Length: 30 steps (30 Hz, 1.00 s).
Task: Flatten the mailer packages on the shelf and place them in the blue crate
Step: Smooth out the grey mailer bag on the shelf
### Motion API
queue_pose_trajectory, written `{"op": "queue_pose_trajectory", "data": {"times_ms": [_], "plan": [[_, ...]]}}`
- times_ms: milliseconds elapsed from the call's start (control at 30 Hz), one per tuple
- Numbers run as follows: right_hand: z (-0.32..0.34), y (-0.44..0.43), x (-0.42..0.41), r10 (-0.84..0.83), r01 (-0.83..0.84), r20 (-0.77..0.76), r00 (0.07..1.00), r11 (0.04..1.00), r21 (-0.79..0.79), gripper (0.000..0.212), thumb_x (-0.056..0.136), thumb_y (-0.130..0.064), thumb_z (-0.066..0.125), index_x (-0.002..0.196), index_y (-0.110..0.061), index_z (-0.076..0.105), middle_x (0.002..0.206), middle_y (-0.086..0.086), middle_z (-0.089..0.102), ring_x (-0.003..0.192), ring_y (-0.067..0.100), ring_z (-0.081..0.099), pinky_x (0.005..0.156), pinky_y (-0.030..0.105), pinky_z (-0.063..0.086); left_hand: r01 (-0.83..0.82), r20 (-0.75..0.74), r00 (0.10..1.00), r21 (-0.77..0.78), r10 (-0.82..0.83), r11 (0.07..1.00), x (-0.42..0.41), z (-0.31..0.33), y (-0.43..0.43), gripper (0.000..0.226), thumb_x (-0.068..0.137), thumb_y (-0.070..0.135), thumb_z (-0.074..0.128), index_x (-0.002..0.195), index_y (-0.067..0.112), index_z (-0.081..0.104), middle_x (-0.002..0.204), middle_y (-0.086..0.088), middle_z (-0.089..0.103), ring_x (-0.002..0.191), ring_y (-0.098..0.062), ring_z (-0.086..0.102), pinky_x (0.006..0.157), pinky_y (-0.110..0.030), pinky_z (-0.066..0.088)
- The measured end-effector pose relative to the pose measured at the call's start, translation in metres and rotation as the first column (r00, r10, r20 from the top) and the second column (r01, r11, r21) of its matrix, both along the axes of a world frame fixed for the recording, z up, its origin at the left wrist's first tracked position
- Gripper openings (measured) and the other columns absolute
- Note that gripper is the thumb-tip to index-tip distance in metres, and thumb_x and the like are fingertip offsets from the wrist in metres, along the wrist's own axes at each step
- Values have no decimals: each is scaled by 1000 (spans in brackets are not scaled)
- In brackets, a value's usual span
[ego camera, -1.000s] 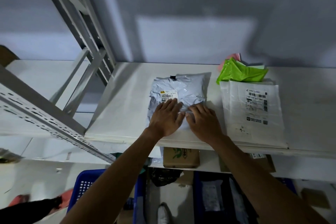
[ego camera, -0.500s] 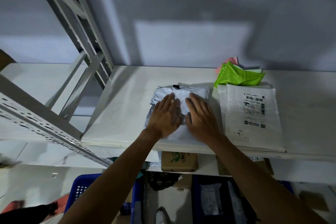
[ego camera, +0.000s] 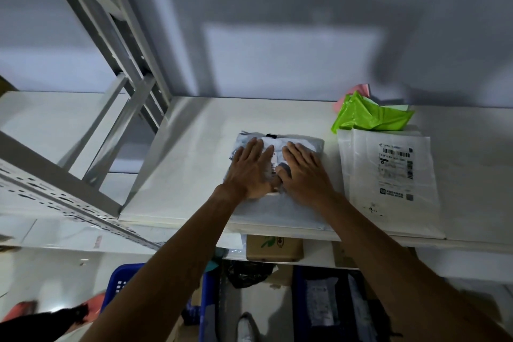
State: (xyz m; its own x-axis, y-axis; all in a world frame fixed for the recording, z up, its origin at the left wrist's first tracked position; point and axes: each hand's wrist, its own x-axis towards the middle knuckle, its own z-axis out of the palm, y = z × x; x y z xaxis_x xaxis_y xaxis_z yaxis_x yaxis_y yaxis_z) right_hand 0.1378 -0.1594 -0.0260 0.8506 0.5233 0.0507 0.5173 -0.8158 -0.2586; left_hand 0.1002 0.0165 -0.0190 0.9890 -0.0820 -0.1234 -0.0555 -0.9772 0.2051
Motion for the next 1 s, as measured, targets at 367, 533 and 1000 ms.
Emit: {"op": "queue_pose_trajectory", "data": {"times_ms": [367,533,1000], "plan": [[-5,4,26,9,-10,-165,986,1000,0,71,89,-44,21,154,-19,34,166,0,23,153,17,14,126,39,6,-70,-28,997,-61,68,996,21,-7,11,64,101,61,30,158,33,22,169,-2,8,156,-22,3,125,-49,9],[1,15,25,-23,24,-41,999,1000,16,65,90,-45,20,129,-9,57,137,14,54,132,34,46,114,48,35,-85,18,996,-9,85,996,14,-18,5,76,96,70,15,160,30,11,169,-5,0,156,-24,-4,124,-53,5],[-26,9,27,2,-5,-37,999,997,-76,65,94,-41,28,146,-8,50,155,19,43,143,33,42,115,52,36,-109,18,994,-18,110,994,14,-19,3,83,90,77,11,160,32,14,169,-2,1,156,-22,-2,125,-51,4]]}}
